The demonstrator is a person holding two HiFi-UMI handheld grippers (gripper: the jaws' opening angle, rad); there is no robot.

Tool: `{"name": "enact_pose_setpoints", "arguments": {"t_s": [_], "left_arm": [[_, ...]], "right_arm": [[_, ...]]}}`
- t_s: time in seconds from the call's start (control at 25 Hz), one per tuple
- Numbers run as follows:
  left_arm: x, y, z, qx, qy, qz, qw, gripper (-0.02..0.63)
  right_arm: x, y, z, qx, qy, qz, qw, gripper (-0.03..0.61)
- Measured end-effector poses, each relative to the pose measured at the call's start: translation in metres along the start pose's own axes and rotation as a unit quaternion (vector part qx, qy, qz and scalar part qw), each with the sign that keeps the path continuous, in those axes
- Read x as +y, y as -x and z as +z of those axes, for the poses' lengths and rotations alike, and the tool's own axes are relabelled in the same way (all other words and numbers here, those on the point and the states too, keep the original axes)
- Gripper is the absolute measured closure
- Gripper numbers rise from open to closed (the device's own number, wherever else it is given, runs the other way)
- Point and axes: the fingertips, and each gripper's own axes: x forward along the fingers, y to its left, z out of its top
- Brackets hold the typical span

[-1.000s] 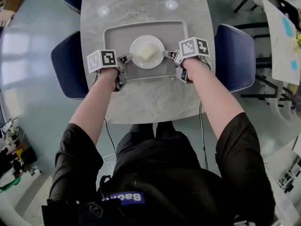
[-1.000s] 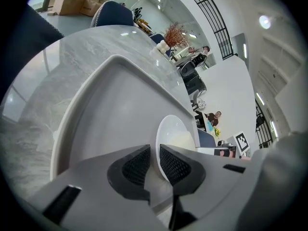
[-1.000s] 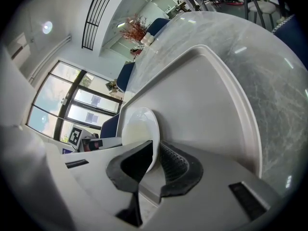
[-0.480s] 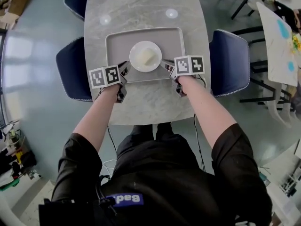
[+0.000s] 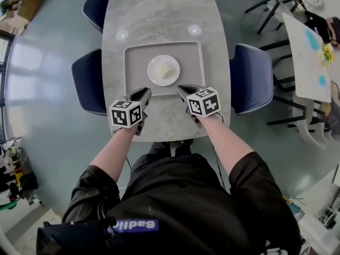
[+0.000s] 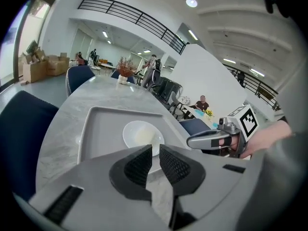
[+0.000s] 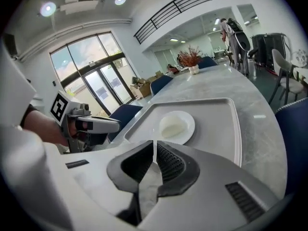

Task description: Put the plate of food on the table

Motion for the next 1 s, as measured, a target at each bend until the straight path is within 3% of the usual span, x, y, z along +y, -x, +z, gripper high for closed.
{"name": "enact_pose_setpoints", "arguments": {"t_s": [0.12, 0.36, 0.64, 1.0], "left_arm": [[-0.022, 0.022, -0.001, -0.013, -0.013, -0.007, 0.9998, 0.565], [-0.074, 0.062, 0.000, -0.030, -0.045, -0.037, 0.9978, 0.566], [-0.125, 0.101, 0.012, -0.064, -0.068, -0.062, 0.9937, 0.566], [-0.189, 0.132, 0.021, -0.096, -0.117, -0.102, 0.9832, 0.571]], "right_arm": [[0.025, 0.018, -0.002, -0.014, 0.027, 0.010, 0.999, 0.548], [0.058, 0.063, -0.009, -0.048, 0.005, 0.031, 0.998, 0.549], [0.105, 0.107, -0.014, -0.063, 0.035, 0.065, 0.995, 0.549], [0.160, 0.155, -0.008, -0.092, 0.132, 0.112, 0.981, 0.552]]}}
